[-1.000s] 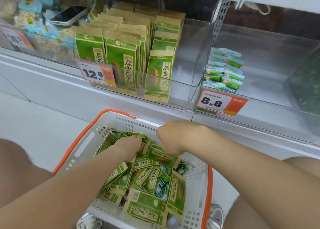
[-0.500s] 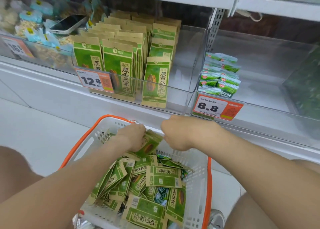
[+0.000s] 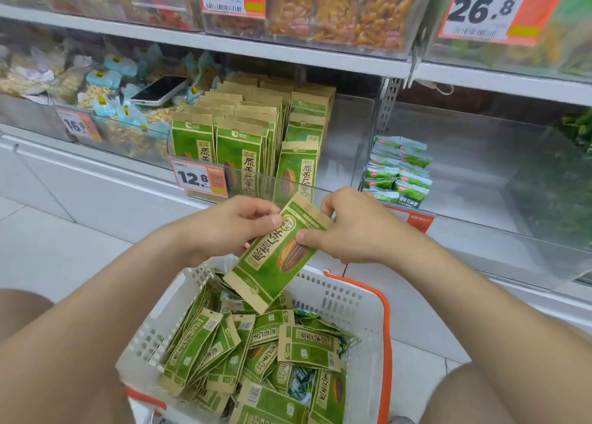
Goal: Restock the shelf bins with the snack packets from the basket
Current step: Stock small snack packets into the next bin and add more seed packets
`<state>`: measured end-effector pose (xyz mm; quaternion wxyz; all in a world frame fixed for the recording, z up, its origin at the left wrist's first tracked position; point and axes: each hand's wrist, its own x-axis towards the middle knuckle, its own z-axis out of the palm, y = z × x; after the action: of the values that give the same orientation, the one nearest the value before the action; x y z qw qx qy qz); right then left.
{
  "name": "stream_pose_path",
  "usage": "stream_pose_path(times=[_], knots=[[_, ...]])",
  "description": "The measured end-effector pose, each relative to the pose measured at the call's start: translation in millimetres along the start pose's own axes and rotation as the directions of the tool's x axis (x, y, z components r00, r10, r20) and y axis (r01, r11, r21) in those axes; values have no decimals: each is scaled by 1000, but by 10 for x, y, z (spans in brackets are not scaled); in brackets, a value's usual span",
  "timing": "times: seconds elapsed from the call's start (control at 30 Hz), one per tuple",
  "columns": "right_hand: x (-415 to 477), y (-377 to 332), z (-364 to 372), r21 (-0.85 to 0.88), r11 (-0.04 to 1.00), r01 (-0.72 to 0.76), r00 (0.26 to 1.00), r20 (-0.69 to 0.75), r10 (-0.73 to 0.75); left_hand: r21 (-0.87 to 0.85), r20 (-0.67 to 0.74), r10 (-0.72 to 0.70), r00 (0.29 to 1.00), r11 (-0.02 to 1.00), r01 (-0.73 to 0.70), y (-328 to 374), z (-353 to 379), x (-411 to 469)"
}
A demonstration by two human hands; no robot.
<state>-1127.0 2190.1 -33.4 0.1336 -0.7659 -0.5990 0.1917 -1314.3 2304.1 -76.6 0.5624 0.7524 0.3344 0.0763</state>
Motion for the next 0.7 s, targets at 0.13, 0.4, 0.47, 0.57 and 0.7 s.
stream_pose_path(times=[0.13, 0.4, 0.47, 0.57, 0.7], knots=[[-32, -33, -33, 187, 982, 29, 999, 36, -37, 123, -4, 236, 972, 965, -234, 120, 26, -45], [37, -83, -14, 607, 791, 78, 897, -389, 210, 421, -760, 503, 412, 863, -279, 236, 100, 35], [64, -115, -32, 796, 557, 238, 834, -462, 303, 229, -799, 358, 483, 924, -307, 287, 127, 40], [117, -141, 1, 849, 411, 333, 848, -460, 263, -158, -561, 247, 790, 905, -395, 390, 183, 35], [216, -141, 79, 761, 577, 298, 898, -429, 101, -140, -545, 284, 789, 897, -420, 407, 158, 48]])
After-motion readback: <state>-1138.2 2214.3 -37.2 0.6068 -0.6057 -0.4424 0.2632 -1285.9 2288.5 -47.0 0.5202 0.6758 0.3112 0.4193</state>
